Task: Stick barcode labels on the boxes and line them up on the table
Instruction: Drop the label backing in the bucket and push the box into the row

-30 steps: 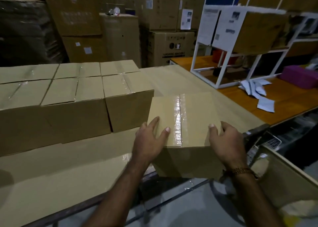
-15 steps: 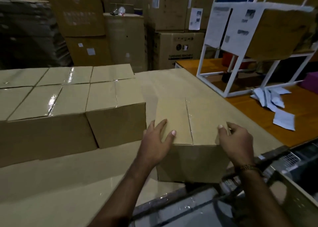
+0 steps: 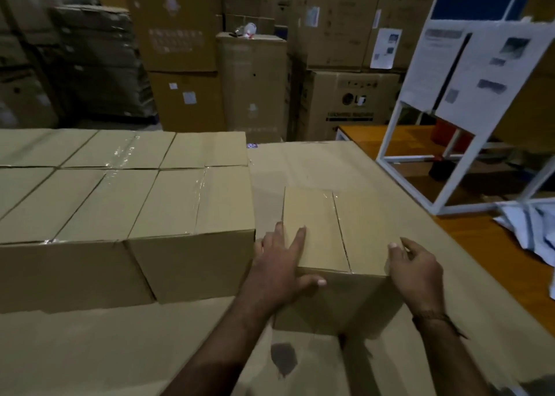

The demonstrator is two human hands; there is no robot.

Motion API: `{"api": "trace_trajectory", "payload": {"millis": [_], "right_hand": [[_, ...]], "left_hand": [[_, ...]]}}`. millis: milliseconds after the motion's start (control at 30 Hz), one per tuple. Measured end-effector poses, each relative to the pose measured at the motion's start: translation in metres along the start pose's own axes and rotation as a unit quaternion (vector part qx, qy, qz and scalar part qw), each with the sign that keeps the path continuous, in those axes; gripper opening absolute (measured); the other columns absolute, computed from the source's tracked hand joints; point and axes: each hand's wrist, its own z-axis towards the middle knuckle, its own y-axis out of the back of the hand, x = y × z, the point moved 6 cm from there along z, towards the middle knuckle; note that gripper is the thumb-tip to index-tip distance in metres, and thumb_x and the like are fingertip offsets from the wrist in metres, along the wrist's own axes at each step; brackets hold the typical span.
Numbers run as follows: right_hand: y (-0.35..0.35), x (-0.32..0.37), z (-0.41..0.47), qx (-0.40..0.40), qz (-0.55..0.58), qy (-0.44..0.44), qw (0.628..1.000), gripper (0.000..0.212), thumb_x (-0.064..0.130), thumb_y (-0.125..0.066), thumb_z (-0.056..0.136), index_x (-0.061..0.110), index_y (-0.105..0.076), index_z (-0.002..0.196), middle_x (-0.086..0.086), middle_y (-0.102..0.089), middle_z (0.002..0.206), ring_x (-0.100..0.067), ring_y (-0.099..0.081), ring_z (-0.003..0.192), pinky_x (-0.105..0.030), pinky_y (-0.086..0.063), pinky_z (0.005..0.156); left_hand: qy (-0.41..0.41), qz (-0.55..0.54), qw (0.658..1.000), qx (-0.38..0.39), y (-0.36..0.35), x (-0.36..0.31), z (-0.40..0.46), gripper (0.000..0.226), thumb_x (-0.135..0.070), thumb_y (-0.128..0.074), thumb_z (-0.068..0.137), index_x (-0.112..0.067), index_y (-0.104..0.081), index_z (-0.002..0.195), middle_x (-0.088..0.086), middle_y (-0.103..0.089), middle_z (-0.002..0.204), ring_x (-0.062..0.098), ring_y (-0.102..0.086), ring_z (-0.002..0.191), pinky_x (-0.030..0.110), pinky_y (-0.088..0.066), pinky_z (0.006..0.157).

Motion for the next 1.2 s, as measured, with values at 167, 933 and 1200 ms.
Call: {"api": "trace_trajectory", "payload": {"millis": [167, 933, 1200], "right_hand": [[-0.034, 0.012, 0.068, 0.032, 0.013, 0.013, 0.999, 0.043, 0.034, -0.057, 0.109, 0.011, -0.062, 0.145, -0.013, -0.066, 0.139, -0.036, -0.060, 0.129, -0.046, -0.049, 0.105], [-0.211, 0.096, 0.266, 0.091, 0.031, 0.066, 0.993, 0.040, 0.027, -0.056, 0.108, 0.003, -0.062, 0.139, -0.024, -0.068, 0.132, -0.046, -0.063, 0.121, -0.047, -0.052, 0.102], [-0.247, 0.114, 0.285, 0.097, 0.035, 0.082, 0.991, 0.037, 0.030, -0.056, 0.108, 0.006, -0.064, 0.135, -0.022, -0.069, 0.129, -0.044, -0.064, 0.117, -0.046, -0.054, 0.099]], "left_hand": [[0.001, 0.158, 0.986, -0.044, 0.010, -0.006, 0.054, 0.100, -0.071, -0.054, 0.096, -0.028, 0.001, 0.168, 0.012, 0.004, 0.176, 0.036, -0.007, 0.160, 0.059, -0.006, 0.127], [0.266, -0.074, 0.954, -0.116, 0.116, 0.119, 0.222, 0.110, -0.036, -0.096, 0.070, -0.020, -0.038, 0.162, 0.007, -0.025, 0.172, 0.034, -0.027, 0.157, 0.053, -0.037, 0.119], [0.264, -0.100, 0.949, -0.139, 0.100, 0.146, 0.228, 0.102, -0.035, -0.095, 0.071, -0.015, -0.044, 0.158, 0.006, -0.037, 0.168, 0.028, -0.044, 0.148, 0.043, -0.044, 0.115]]}}
